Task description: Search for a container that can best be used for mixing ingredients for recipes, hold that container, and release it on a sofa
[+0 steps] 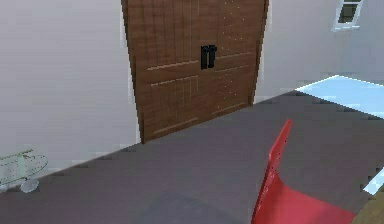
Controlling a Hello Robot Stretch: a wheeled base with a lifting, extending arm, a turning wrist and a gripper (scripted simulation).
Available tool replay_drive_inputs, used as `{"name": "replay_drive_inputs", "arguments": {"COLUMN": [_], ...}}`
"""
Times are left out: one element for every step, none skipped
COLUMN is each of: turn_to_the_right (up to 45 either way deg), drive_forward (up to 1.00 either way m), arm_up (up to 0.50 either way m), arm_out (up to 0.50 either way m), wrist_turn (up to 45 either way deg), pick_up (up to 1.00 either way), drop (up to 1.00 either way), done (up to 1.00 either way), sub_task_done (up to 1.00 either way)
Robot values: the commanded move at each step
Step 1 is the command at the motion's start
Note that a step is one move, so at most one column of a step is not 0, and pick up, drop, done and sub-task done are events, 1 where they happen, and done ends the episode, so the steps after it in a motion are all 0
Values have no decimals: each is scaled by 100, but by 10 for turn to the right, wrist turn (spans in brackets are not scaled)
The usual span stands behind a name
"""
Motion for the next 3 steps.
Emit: {"name": "replay_drive_inputs", "arguments": {"turn_to_the_right": [0,0,0], "drive_forward": [0,0,0], "arm_up": [0,0,0], "arm_out": [0,0,0], "wrist_turn": [450,450,450], "pick_up": [0,0,0], "drop": [0,0,0], "done": [0,0,0], "sub_task_done": [0,0,0]}}
